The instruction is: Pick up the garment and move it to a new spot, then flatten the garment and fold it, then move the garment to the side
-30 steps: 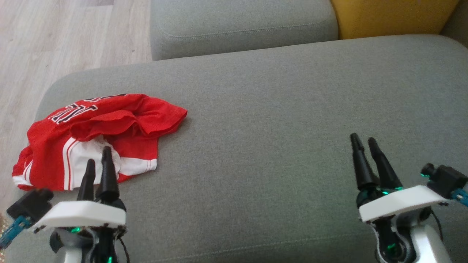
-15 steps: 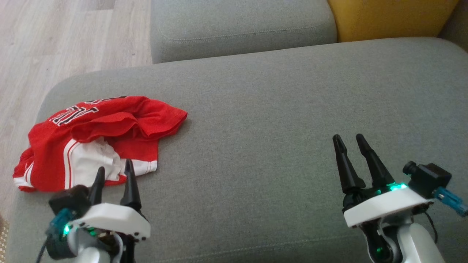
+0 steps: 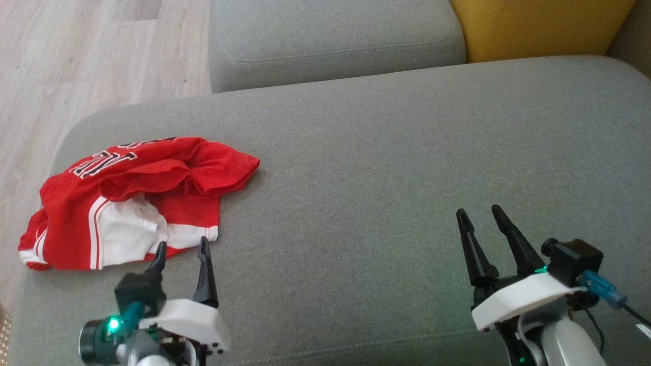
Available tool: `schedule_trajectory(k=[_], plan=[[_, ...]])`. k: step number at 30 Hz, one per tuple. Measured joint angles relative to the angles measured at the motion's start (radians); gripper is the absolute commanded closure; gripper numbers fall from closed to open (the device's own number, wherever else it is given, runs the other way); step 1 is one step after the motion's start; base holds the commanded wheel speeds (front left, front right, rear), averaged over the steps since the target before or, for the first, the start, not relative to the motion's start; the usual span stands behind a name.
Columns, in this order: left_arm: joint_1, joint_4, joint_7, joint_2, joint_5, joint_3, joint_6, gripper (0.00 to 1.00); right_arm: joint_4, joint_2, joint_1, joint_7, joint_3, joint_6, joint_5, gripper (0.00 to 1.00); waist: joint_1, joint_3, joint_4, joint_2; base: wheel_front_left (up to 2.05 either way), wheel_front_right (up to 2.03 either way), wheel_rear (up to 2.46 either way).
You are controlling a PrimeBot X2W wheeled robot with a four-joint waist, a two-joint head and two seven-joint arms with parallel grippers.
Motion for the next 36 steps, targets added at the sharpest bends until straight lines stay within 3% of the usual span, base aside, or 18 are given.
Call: schedule_trajectory(k=[13,20,27,36], plan=[[0.002,-0.001,-0.039,0.014,0.093,-0.049,0.071,0.00,0.009,0.000,0.000,-0.040,0.010,0.000,-0.143,0.00,0.0000,-0.009,0.001,0.0000,0.00,0.00,0.00],[0.020,0.004,-0.056,0.000,0.088,-0.017,0.031,0.00,0.020,-0.001,0.000,-0.056,0.015,0.000,-0.156,0.00,0.0000,-0.013,-0.001,0.0000,0.00,0.00,0.00],[0.062,0.049,-0.075,-0.045,0.126,0.038,-0.040,0.00,0.059,-0.001,0.000,-0.075,0.013,0.000,-0.133,0.00,0.0000,-0.018,-0.003,0.0000,0.00,0.00,0.00],[0.077,0.084,-0.101,-0.094,0.285,0.099,-0.090,0.00,0.072,-0.001,-0.001,-0.104,0.013,0.000,-0.198,0.00,0.0000,-0.023,-0.006,0.0000,0.00,0.00,0.00]])
